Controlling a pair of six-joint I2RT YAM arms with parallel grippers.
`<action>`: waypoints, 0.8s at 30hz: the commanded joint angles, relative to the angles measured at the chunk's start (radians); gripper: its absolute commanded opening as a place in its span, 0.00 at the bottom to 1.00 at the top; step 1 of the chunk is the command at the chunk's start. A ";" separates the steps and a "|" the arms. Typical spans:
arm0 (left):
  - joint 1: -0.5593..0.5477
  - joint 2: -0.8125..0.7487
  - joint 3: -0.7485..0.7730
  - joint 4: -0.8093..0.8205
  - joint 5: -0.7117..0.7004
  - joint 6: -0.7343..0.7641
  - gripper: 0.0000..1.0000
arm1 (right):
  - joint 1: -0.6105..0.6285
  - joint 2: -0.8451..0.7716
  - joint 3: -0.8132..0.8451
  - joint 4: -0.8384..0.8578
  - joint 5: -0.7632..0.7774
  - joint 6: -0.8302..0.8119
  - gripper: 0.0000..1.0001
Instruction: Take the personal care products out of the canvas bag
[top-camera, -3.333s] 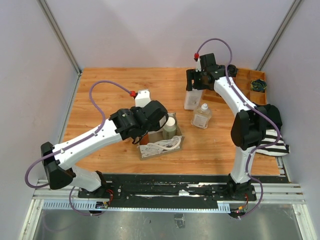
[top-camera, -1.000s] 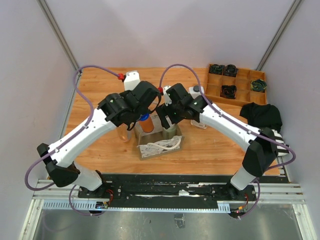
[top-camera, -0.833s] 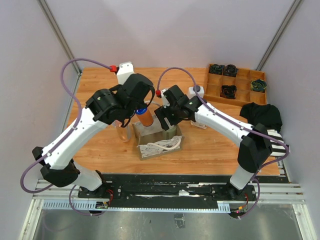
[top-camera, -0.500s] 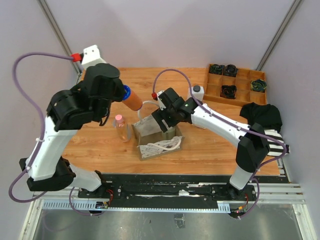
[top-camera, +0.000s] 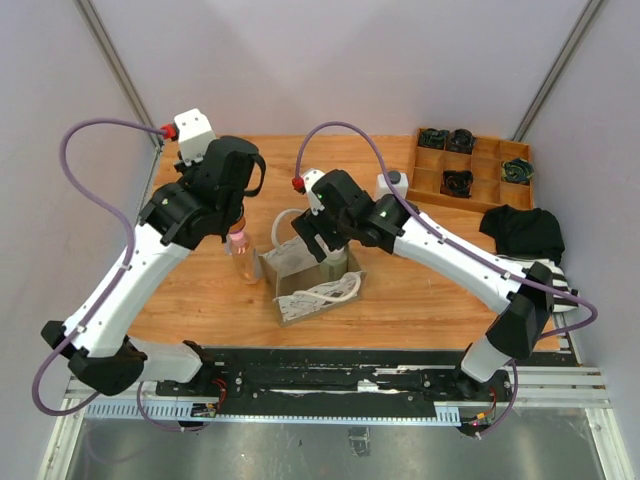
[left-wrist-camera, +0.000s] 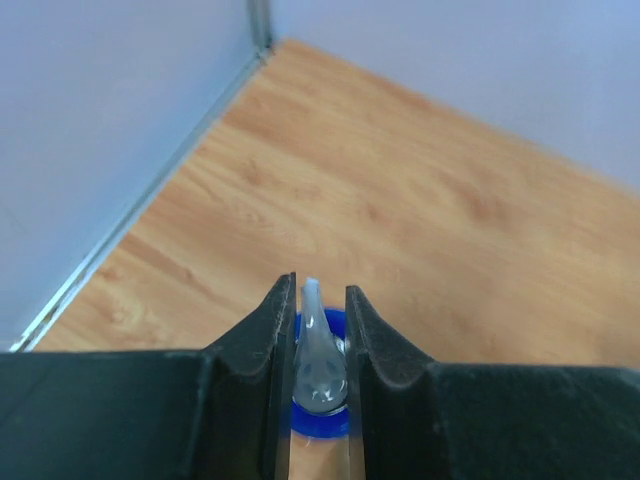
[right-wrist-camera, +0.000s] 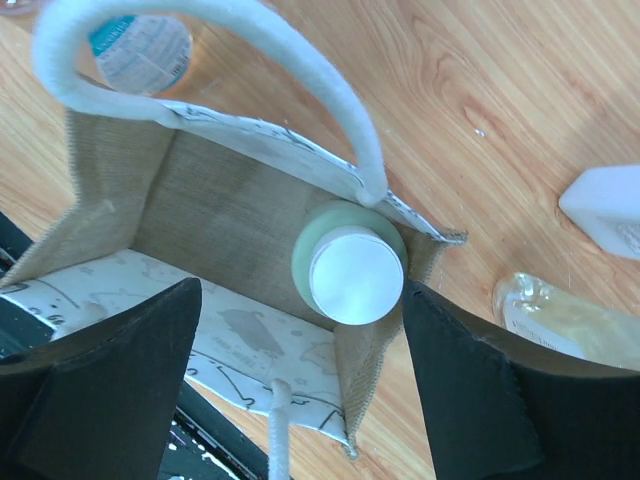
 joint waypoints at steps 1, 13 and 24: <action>0.132 -0.041 -0.145 0.222 0.059 0.000 0.01 | 0.021 -0.006 0.045 -0.016 0.004 -0.027 0.82; 0.251 -0.093 -0.402 0.358 0.130 0.012 0.01 | -0.003 0.089 0.051 0.019 -0.025 -0.048 0.83; 0.297 -0.108 -0.465 0.348 0.185 -0.005 0.01 | -0.025 0.142 -0.022 0.035 -0.020 -0.032 0.82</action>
